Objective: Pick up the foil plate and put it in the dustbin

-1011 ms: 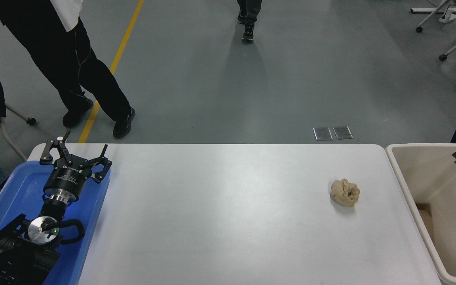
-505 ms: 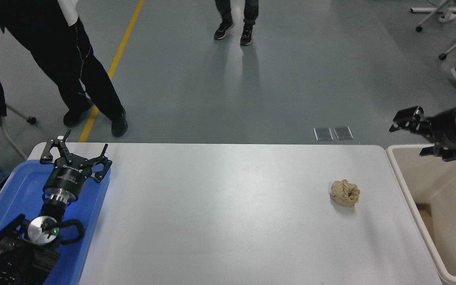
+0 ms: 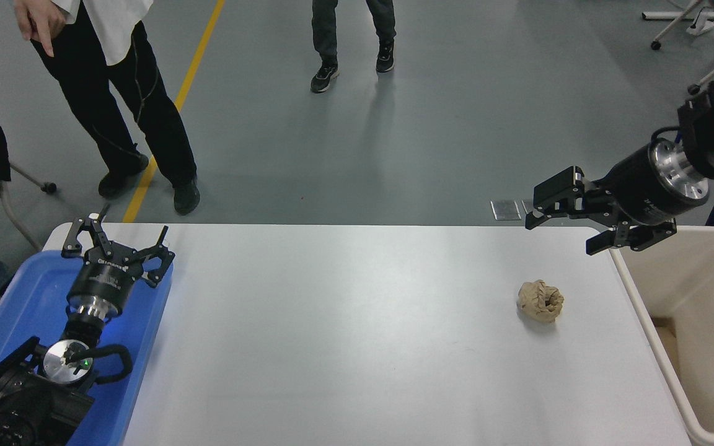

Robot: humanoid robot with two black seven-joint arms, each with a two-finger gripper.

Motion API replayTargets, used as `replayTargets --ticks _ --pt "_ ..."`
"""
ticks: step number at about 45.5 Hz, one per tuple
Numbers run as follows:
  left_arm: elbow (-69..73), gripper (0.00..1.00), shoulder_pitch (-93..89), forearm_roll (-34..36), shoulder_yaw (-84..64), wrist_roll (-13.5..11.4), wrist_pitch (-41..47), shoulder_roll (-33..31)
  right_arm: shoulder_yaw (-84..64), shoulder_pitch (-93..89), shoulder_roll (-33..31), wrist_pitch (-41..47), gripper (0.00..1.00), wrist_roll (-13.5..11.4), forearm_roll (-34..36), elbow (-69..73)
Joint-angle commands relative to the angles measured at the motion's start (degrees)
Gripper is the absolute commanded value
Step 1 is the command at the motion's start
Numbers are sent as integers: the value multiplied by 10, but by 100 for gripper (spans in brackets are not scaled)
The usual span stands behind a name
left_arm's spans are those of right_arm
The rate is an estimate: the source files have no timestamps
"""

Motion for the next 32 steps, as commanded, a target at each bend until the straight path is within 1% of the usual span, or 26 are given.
replayTargets --ticks 1,3,5,10,18,32 --pt "0 99 0 0 0 0 0 0 -15 99 -1 19 100 -73 1 31" --pt "0 99 0 0 0 0 0 0 -21 101 -1 19 100 -91 3 31" --pt "0 99 0 0 0 0 0 0 -27 104 -1 19 100 -103 4 31" --pt "0 99 0 0 0 0 0 0 -43 114 -1 19 100 -121 5 31" --pt "0 99 0 0 0 0 0 0 -53 121 -2 19 100 -129 6 31" --pt "0 99 0 0 0 0 0 0 -52 121 -1 19 100 -129 6 31"
